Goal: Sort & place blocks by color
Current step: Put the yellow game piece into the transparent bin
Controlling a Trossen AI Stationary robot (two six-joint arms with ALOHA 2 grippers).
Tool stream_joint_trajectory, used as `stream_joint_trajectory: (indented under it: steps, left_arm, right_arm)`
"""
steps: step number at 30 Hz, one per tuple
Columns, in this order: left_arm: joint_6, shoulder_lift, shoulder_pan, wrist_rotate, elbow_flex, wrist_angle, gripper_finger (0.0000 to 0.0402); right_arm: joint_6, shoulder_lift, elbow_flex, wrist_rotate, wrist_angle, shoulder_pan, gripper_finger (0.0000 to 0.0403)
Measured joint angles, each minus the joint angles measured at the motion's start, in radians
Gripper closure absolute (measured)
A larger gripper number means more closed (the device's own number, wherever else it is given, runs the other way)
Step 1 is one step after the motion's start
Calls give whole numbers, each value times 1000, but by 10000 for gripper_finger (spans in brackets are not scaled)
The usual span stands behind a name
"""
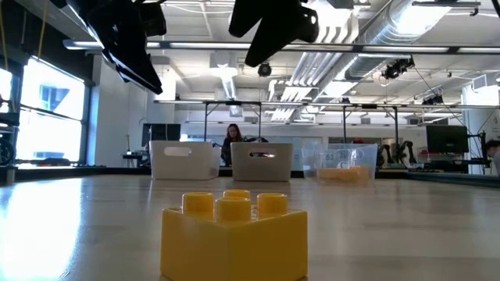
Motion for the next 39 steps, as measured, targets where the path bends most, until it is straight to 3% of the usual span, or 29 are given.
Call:
stream_joint_trajectory:
  steps: [10, 21, 26, 33, 39]
  left_arm:
    - [-23, 0, 0, -2, 0, 1, 266]
    - [-45, 0, 0, -3, 0, 2, 266]
    - [-45, 0, 0, -3, 0, 2, 266]
    - [-46, 0, 0, -3, 0, 2, 266]
    - [-45, 0, 0, -3, 0, 1, 266]
  right_arm:
    - [-34, 0, 0, -85, 0, 67, 190]
    - [-299, 0, 0, -81, 90, 161, 190]
    - [-496, 0, 0, -89, 120, 177, 190]
    - [-666, 5, -1, -186, 159, 173, 190]
    - [-813, 45, -1, -204, 207, 166, 190]
